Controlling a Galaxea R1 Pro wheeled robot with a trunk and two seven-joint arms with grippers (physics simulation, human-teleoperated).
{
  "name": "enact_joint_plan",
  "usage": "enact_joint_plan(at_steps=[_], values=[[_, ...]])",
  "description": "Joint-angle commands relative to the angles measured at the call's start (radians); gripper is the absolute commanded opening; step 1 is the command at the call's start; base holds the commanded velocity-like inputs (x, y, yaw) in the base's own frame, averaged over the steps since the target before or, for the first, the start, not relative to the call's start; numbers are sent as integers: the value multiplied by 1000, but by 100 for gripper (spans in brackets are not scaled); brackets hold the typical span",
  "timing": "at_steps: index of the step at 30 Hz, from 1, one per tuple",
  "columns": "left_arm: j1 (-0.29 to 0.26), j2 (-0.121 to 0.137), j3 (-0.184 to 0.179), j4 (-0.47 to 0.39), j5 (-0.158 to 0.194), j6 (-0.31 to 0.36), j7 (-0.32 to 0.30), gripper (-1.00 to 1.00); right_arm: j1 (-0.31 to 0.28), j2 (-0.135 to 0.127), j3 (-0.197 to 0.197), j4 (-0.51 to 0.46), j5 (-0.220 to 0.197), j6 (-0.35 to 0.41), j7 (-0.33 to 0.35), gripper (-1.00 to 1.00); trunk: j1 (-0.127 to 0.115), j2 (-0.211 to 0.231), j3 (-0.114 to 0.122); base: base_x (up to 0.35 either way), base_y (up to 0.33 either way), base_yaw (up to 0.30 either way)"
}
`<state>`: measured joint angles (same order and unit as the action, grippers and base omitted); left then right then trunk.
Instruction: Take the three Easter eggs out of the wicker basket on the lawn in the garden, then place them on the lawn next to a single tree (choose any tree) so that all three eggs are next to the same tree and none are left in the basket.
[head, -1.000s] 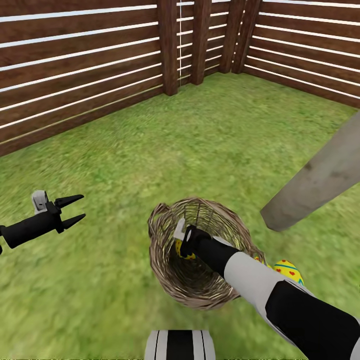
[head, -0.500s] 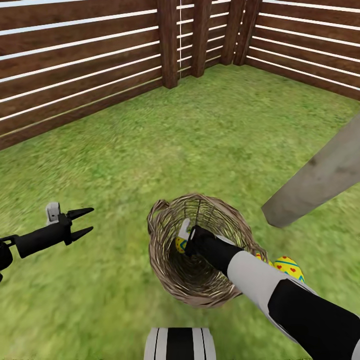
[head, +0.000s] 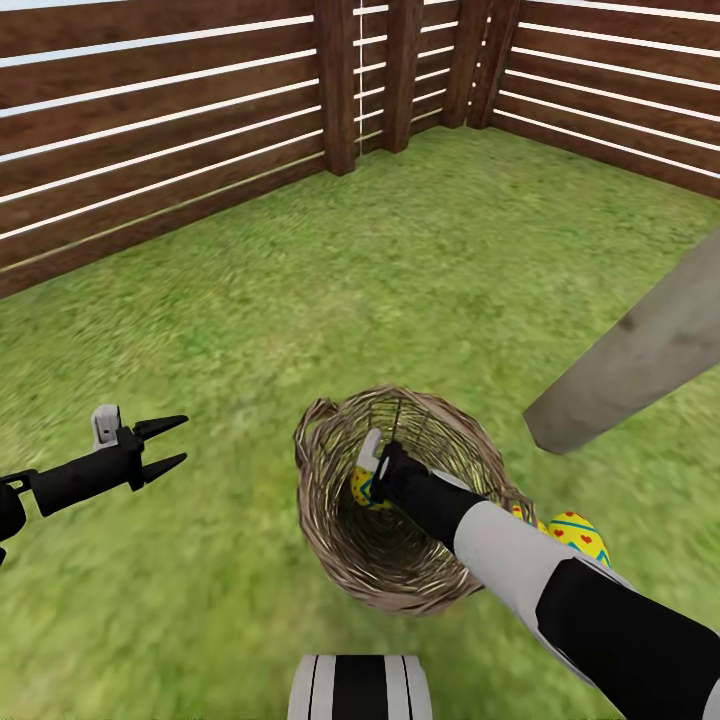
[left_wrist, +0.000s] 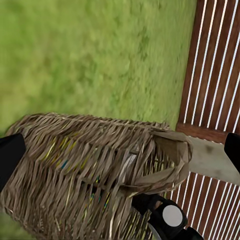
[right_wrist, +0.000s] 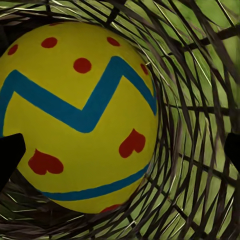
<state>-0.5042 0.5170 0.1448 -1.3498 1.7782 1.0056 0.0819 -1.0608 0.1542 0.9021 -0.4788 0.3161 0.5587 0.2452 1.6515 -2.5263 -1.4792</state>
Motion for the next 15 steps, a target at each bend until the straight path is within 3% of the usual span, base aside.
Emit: enact_joint_plan(at_steps=[1, 15], values=[[0, 0, 1, -1, 9, 4, 9, 100, -1, -1, 3, -2, 11, 4, 7, 100, 0, 0, -1, 0, 0, 0], [0, 0, 1, 0, 9, 4, 9, 100, -1, 1, 3, -6, 7, -3, 21, 100, 1, -1, -12, 0, 0, 0]])
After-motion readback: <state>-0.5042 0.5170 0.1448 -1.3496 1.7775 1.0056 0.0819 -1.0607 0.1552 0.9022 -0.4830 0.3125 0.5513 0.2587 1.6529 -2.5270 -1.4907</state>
